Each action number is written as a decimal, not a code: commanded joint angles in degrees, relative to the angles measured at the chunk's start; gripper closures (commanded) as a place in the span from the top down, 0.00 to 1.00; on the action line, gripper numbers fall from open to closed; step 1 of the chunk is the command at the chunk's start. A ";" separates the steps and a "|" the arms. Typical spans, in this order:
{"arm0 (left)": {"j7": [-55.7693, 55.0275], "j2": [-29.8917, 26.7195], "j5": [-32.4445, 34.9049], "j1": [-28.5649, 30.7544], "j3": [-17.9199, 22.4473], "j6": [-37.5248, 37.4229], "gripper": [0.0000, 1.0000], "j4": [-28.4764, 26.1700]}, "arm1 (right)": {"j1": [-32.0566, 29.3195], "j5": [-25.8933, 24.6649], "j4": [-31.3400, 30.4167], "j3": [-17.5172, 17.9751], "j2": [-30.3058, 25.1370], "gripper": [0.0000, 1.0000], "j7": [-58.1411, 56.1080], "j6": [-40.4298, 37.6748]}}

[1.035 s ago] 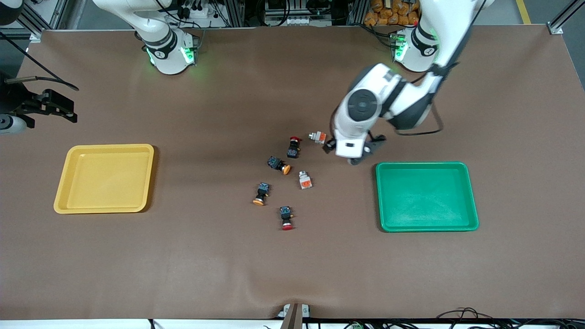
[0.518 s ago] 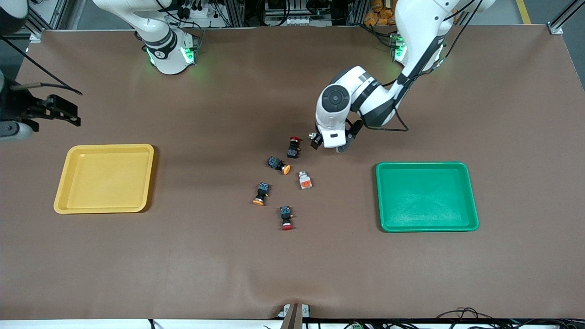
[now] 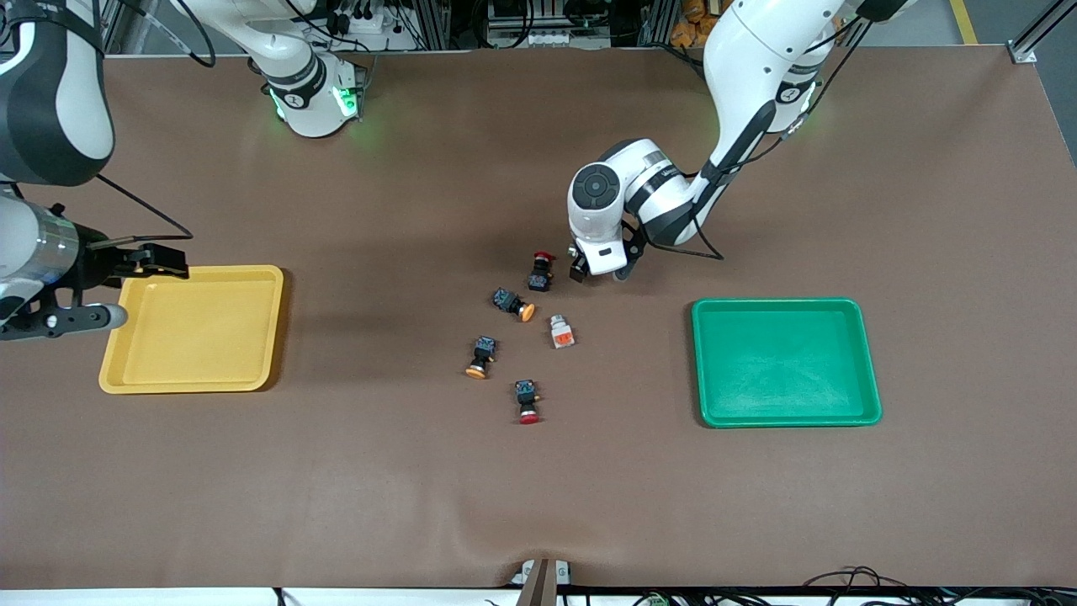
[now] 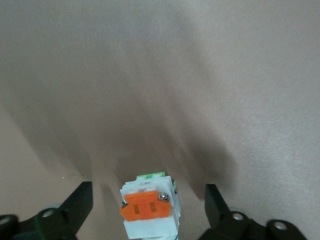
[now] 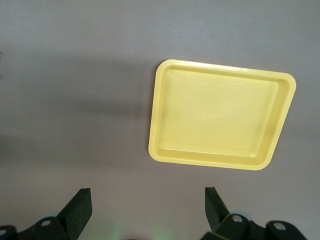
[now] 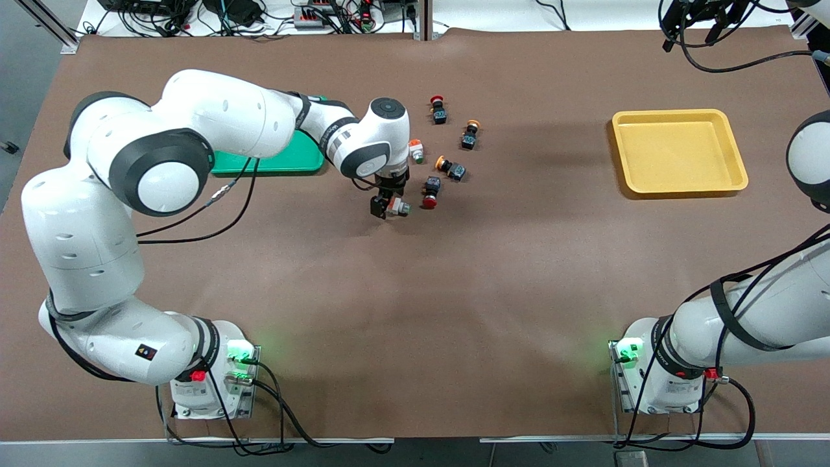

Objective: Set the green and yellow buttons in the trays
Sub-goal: 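Place the button in the green tray while the right gripper reaches buttons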

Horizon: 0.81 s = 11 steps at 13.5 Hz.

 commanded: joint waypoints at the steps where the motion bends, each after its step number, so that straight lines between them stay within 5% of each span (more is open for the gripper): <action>1: -3.02 0.35 1.59 -0.82 0.43 1.05 0.48 0.61 | -0.94 0.18 1.30 0.28 0.29 1.00 0.30 -0.36; 3: -2.76 0.18 1.85 -0.91 0.52 1.05 0.00 0.87 | -0.68 0.35 1.39 0.46 0.20 1.00 1.01 -0.36; 8: 3.27 -2.19 8.44 2.76 0.61 -0.17 0.00 2.10 | -0.06 10.61 1.56 0.46 0.03 1.00 6.16 -0.10; 11: 15.74 -2.99 8.35 8.48 0.52 -11.83 0.00 9.29 | 3.44 11.16 1.74 0.55 0.11 1.00 13.12 0.86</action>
